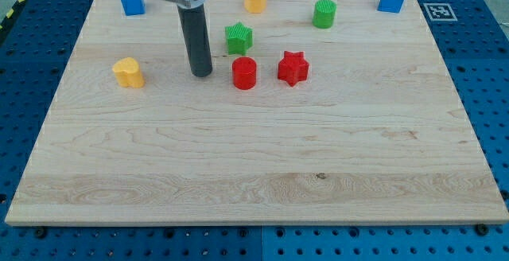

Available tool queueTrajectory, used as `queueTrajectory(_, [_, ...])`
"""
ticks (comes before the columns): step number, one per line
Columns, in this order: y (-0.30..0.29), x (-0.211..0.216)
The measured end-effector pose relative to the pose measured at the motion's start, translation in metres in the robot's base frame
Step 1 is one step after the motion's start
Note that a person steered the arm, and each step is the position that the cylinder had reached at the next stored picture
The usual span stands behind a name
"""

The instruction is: Place the green star below the green circle

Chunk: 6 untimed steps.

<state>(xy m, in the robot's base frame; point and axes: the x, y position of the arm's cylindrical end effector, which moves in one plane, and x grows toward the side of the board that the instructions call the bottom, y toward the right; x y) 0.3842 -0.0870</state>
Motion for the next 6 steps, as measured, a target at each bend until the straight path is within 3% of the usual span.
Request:
queueTrajectory(1, [0.015,-0.034])
queueTrajectory(3, [0.046,-0.064])
queueTrajectory(6, [0.137,-0.081])
